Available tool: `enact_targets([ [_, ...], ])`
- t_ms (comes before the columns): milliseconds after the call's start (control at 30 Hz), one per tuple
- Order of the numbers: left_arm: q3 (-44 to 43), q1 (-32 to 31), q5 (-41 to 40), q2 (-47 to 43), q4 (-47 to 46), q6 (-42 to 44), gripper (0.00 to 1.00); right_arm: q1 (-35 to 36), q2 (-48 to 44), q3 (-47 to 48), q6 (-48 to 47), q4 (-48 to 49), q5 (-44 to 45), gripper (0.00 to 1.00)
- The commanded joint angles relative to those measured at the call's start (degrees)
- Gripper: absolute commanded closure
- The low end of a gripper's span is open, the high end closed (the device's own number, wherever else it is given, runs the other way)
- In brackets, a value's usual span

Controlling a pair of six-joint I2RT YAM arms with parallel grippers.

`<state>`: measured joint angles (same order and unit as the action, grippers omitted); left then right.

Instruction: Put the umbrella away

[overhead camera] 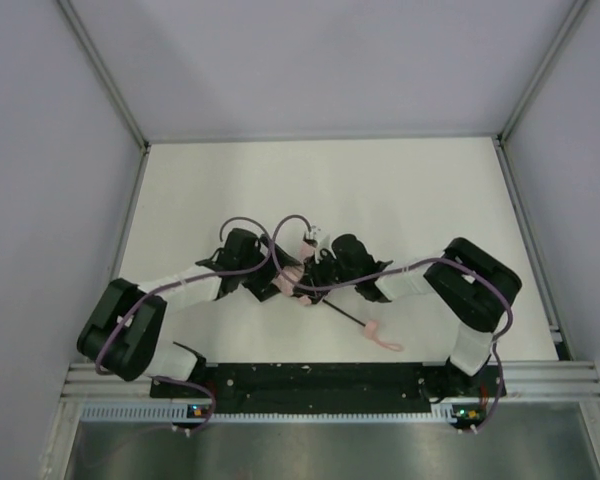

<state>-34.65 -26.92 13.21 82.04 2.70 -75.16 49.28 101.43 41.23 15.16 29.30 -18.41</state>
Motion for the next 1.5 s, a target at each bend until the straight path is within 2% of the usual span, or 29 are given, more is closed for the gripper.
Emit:
enact_targets([
  [0, 6.7, 0.2, -2.6, -4.0, -9.7, 3.9, 0.02, -2.9, 6.4, -2.1, 7.2, -9.3, -13.0, 1.00],
  [267, 10.0, -0.2, -4.3, -2.3, -9.9, 3.0, 0.02, -7.2, 13.9, 0.6, 20.9, -2.6, -27.5, 1.00],
  [400, 8.7, -0.9, -3.6, 1.1, -6.8, 2.1, 0.10, -10.1, 20.5, -1.4, 36.4, 12.8, -34.3, 1.00],
  [500, 7.4, -2.2, -4.9, 2.9, -1.2, 0.8, 0.13, -11.1, 24.3, -1.9, 44.0, 21.8, -36.7, 1.00],
  [600, 6.4, -2.4, -5.7, 5.5, 0.2, 0.2, 0.15, -11.2, 27.9, -0.5, 49.3, 27.3, -39.4, 1.00],
  [700, 3.1, -2.3, -7.5, 8.0, 3.8, 2.2, 0.24, -11.5, 28.7, 0.5, 50.8, 27.4, -41.3, 1.00],
  [867, 1.8, -0.9, -9.2, 9.4, 5.6, 4.3, 0.23, -12.3, 28.1, 1.5, 49.4, 23.9, -43.5, 1.00],
  [900, 1.3, -0.7, -8.8, 10.1, 5.9, 4.8, 0.25, -12.4, 28.1, 1.7, 49.6, 23.8, -43.9, 1.00],
  [967, 0.3, -0.1, -9.1, 10.8, 6.8, 5.9, 0.39, -12.5, 28.1, 2.0, 49.6, 23.7, -44.6, 1.00],
  [1033, -0.8, 0.5, -10.1, 11.4, 8.1, 7.4, 0.45, -12.5, 28.0, 2.3, 49.3, 23.0, -45.0, 1.00],
  [1067, -1.0, 0.7, -10.2, 11.7, 8.2, 8.3, 0.51, -12.6, 28.0, 2.4, 48.9, 22.8, -45.3, 1.00],
  [1167, -2.5, 1.2, -10.9, 12.5, 10.0, 9.9, 0.83, -13.1, 27.2, 1.9, 48.0, 22.1, -44.5, 1.00],
  [1267, -2.9, 1.1, -9.8, 12.8, 10.1, 9.8, 0.98, -13.6, 23.5, 1.6, 45.9, 20.7, -42.0, 1.00],
  [1333, -3.1, 0.8, -9.0, 12.8, 10.8, 9.5, 1.00, -13.9, 18.7, 1.4, 40.9, 15.7, -38.0, 0.93],
  [1367, -3.2, 0.8, -8.8, 12.6, 11.3, 9.2, 1.00, -13.9, 15.8, 1.8, 37.8, 11.2, -35.6, 0.85],
  [1400, -3.1, 0.6, -8.6, 12.1, 11.6, 9.1, 1.00, -13.9, 13.0, 2.3, 34.0, 6.4, -32.9, 0.73],
  [1467, -3.1, 0.6, -8.9, 11.2, 12.9, 7.6, 1.00, -13.9, 6.8, 3.3, 27.6, -3.4, -27.1, 0.59],
])
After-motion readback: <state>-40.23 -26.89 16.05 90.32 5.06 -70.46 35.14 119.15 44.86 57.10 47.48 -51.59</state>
